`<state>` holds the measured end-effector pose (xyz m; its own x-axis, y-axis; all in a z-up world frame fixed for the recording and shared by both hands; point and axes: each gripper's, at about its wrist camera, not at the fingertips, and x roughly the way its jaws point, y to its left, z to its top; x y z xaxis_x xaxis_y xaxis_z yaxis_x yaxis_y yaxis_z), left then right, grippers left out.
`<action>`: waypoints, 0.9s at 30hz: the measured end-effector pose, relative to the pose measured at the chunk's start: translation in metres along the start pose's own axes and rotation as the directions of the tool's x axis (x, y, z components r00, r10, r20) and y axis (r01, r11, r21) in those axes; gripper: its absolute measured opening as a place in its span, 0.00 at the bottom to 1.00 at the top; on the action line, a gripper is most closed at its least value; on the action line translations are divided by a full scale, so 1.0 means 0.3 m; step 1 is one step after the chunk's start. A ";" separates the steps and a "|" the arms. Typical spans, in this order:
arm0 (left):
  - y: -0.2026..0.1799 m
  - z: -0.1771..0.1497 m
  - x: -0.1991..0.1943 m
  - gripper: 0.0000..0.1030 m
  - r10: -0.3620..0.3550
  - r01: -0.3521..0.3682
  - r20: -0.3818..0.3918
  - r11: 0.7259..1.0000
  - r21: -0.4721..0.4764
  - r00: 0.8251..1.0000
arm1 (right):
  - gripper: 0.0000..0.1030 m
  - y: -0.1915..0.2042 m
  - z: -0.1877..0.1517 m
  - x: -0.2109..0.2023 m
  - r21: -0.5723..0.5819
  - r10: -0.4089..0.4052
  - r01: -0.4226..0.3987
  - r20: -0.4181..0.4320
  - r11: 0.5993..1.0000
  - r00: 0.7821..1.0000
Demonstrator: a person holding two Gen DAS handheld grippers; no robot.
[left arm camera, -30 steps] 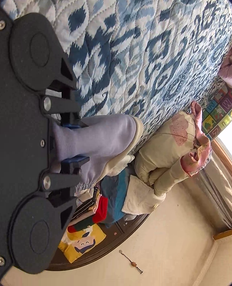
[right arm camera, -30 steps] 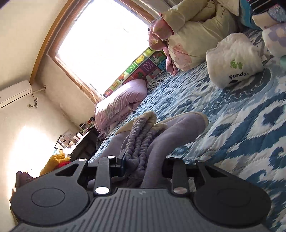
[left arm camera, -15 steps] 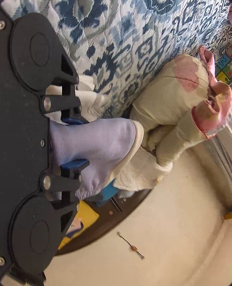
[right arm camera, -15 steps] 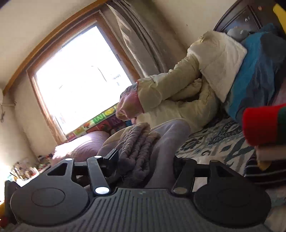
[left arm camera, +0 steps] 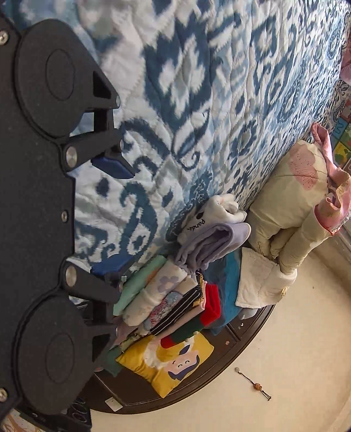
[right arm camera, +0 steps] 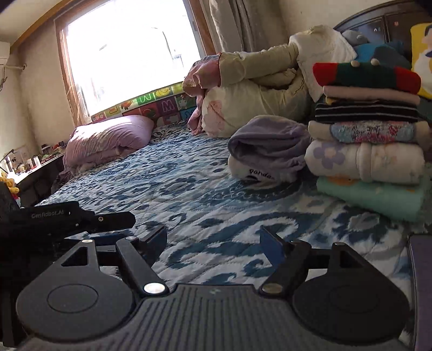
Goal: Fold clothes
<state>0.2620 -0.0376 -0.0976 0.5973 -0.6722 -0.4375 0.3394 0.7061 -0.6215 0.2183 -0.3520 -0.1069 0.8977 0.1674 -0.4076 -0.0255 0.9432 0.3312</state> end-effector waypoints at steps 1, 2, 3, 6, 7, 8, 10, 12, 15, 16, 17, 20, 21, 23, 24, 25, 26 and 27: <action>-0.010 -0.025 -0.070 0.69 0.023 -0.023 -0.003 1.000 0.003 1.000 | 0.74 0.017 -0.017 -0.040 0.042 0.024 -0.023 -0.022 0.999 0.999; -0.020 -0.050 -0.139 0.73 0.045 -0.045 -0.006 0.999 0.007 0.999 | 0.77 0.042 -0.019 -0.082 0.058 0.037 -0.035 -0.027 0.998 0.999; -0.033 -0.064 -0.200 0.84 0.074 -0.074 -0.001 0.997 0.008 0.997 | 0.83 0.066 -0.021 -0.124 0.075 0.049 -0.047 -0.032 0.996 0.998; -0.089 -0.101 -0.367 0.99 0.104 -0.104 0.030 0.994 0.016 0.994 | 0.97 0.135 -0.008 -0.249 0.105 0.091 -0.086 -0.040 0.991 0.995; -0.111 -0.112 -0.420 1.00 0.116 -0.118 0.049 0.993 0.021 0.992 | 0.98 0.162 0.004 -0.289 0.103 0.102 -0.097 -0.038 0.990 0.994; -0.139 -0.121 -0.469 1.00 0.146 -0.148 0.076 0.989 0.029 0.986 | 0.99 0.192 0.020 -0.323 0.087 0.104 -0.101 -0.038 0.991 0.994; -0.197 -0.131 -0.539 1.00 0.208 -0.215 0.104 0.975 0.059 0.973 | 0.99 0.252 0.052 -0.390 0.055 0.109 -0.107 -0.039 0.993 0.993; -0.281 -0.142 -0.616 1.00 0.264 -0.286 0.160 0.949 0.135 0.951 | 1.00 0.308 0.085 -0.436 0.013 0.104 -0.103 -0.060 0.995 0.993; -0.400 -0.152 -0.686 1.00 0.343 -0.387 0.203 0.888 0.250 0.917 | 1.00 0.399 0.128 -0.532 -0.060 0.136 -0.141 -0.078 0.988 0.988; -0.435 -0.162 -0.709 1.00 0.363 -0.417 0.226 0.866 0.277 0.904 | 1.00 0.421 0.134 -0.557 -0.084 0.134 -0.141 -0.090 0.986 0.987; -0.469 -0.174 -0.732 1.00 0.380 -0.446 0.255 0.843 0.301 0.889 | 1.00 0.444 0.141 -0.582 -0.107 0.131 -0.141 -0.101 0.984 0.986; -0.510 -0.212 -0.796 1.00 0.356 -0.439 0.297 0.851 0.288 0.886 | 1.00 0.499 0.147 -0.650 -0.163 0.110 -0.129 -0.122 0.978 0.986; -0.514 -0.222 -0.812 1.00 0.348 -0.431 0.303 0.860 0.273 0.887 | 1.00 0.509 0.140 -0.668 -0.172 0.097 -0.117 -0.122 0.978 0.988; -0.522 -0.244 -0.832 1.00 0.349 -0.425 0.291 0.866 0.263 0.891 | 1.00 0.528 0.126 -0.704 -0.192 0.070 -0.092 -0.122 0.977 0.990; -0.527 -0.255 -0.838 1.00 0.360 -0.433 0.284 0.862 0.263 0.889 | 1.00 0.538 0.120 -0.722 -0.201 0.056 -0.080 -0.121 0.976 0.991; -0.533 -0.267 -0.843 1.00 0.380 -0.453 0.286 0.852 0.264 0.880 | 1.00 0.538 0.111 -0.735 -0.198 0.043 -0.068 -0.126 0.978 0.991; -0.536 -0.274 -0.847 1.00 0.414 -0.485 0.287 0.838 0.249 0.864 | 1.00 0.539 0.103 -0.747 -0.195 0.031 -0.056 -0.130 0.979 0.991; -0.538 -0.281 -0.849 1.00 0.452 -0.518 0.286 0.823 0.232 0.845 | 1.00 0.539 0.096 -0.754 -0.192 0.026 -0.052 -0.134 0.980 0.991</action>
<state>-0.0062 0.0009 0.0595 0.8657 -0.1856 -0.4649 0.1382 0.9812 -0.1344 0.0240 -0.2455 0.0635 0.8296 0.2289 -0.5093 -0.1562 0.9708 0.1819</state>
